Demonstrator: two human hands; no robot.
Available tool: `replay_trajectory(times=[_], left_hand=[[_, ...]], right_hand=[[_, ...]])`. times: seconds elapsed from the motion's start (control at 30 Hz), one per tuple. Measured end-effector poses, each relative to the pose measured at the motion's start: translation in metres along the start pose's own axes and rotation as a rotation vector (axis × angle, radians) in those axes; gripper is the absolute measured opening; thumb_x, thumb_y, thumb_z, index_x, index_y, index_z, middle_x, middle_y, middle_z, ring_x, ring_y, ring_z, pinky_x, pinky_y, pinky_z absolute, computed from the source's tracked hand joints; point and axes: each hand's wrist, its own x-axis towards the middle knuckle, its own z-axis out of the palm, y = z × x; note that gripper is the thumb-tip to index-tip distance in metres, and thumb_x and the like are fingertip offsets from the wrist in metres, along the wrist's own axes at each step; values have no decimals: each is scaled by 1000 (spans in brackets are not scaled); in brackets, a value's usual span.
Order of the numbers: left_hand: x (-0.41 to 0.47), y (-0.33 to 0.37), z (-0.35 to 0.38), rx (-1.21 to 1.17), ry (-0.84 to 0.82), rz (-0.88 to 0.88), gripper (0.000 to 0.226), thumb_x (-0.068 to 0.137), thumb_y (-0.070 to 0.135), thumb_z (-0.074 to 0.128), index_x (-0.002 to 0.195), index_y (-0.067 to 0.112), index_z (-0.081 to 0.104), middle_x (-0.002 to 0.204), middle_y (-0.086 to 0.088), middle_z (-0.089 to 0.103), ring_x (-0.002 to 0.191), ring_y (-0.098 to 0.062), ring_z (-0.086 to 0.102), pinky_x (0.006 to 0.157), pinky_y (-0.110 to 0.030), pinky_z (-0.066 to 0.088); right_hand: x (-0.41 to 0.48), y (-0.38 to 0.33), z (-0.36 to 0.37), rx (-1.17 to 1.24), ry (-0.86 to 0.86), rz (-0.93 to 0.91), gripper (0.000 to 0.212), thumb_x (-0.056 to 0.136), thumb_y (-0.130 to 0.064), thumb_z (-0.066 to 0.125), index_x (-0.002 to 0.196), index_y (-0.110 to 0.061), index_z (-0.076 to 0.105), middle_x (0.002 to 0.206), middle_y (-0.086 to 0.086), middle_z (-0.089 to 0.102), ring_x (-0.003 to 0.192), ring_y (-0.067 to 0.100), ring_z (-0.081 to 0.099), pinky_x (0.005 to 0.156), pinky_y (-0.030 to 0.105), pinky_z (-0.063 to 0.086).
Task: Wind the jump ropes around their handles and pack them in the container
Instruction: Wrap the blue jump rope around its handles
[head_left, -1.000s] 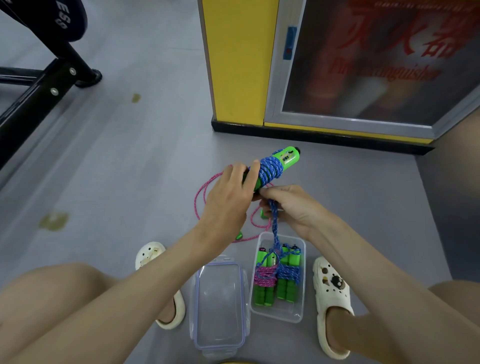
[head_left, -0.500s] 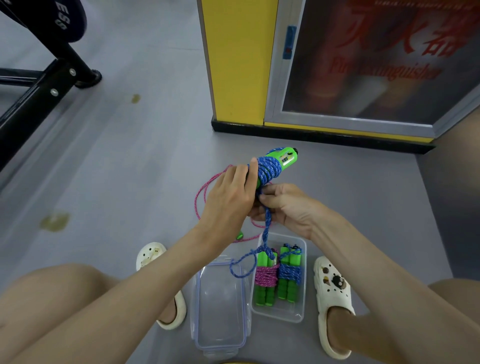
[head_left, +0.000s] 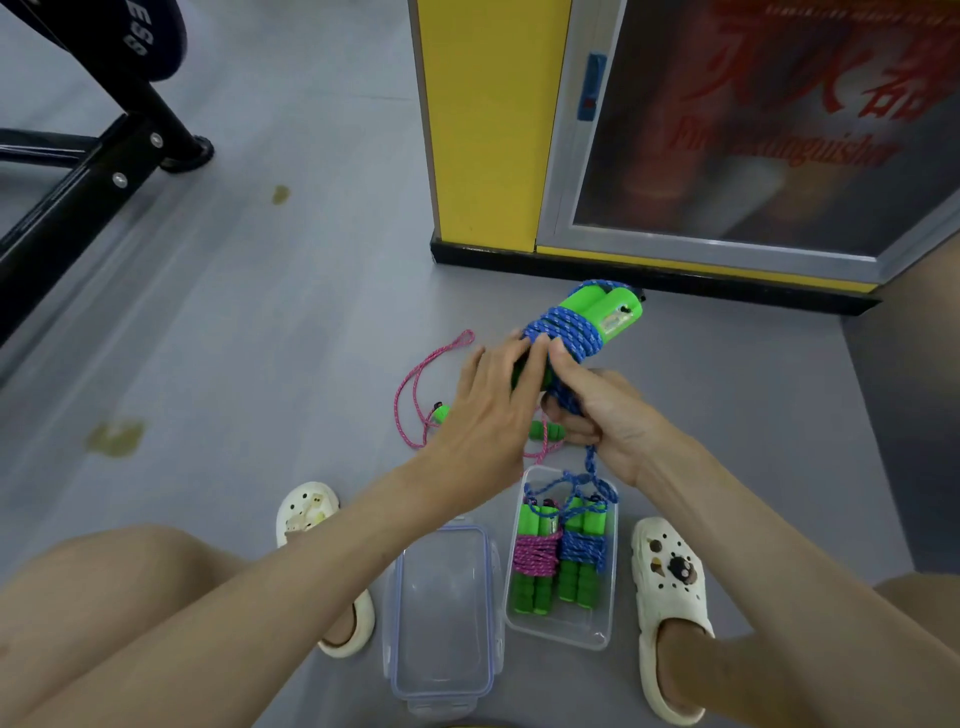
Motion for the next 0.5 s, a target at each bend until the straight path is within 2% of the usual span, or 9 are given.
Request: replay_trajectory(times=[0.1,0.17,0.23,0.27,0.3,0.37,0.43,0.5], left_hand=[[-1,2,2,-183,-39,-23,76,67,10,29,142,-7,29,135,-12,29,131,-33,27,109,-43,30],[1,6,-6,-419,-79,-141,75,71,14,33,144,-3,29,136,-12,29,133,-16,22,112,-26,20],[6,8,-15,-684,-103,-310,68,74,14,41,141,4,35,129,-4,31,122,-3,28,105,-9,23],[9,8,-19,-763,-62,-399,62,78,16,47,138,7,39,124,-1,33,116,-1,34,102,-9,29],[12,6,-22,-801,-2,-489,54,84,18,54,135,10,42,121,1,35,112,-3,39,100,-15,36],[17,-1,-25,-865,25,-680,55,86,26,67,135,14,43,122,1,39,111,-7,47,95,-25,43],[19,-9,-27,-1091,-118,-864,73,75,40,74,136,13,45,126,-1,50,109,-13,57,91,-30,49],[16,-10,-30,-1433,-308,-955,70,71,42,72,130,9,54,117,-10,65,98,-20,65,89,-39,51]], right_hand=[[2,7,-1,14,58,-7,40,91,-49,51,81,-11,56,55,5,50,39,8,24,41,21,18],[3,7,-3,25,85,0,36,92,-44,52,81,-10,55,55,4,50,41,9,26,42,20,20],[3,6,-6,3,80,7,33,93,-40,54,77,-11,54,56,5,50,41,9,26,42,20,21],[2,5,-7,-25,57,11,32,93,-38,54,76,-10,54,57,6,49,42,9,25,42,20,20],[2,4,-9,-62,22,17,32,94,-37,53,76,-10,54,58,6,49,42,9,25,43,21,19],[-1,4,-10,-123,-73,29,33,93,-37,52,77,-10,55,56,4,50,43,9,23,42,19,18],[-4,5,-10,-118,-167,33,35,91,-41,52,77,-8,54,56,4,50,43,9,21,40,17,20],[-6,4,-12,-113,-246,25,39,85,-46,51,77,-7,53,57,4,50,43,8,21,40,15,22]])
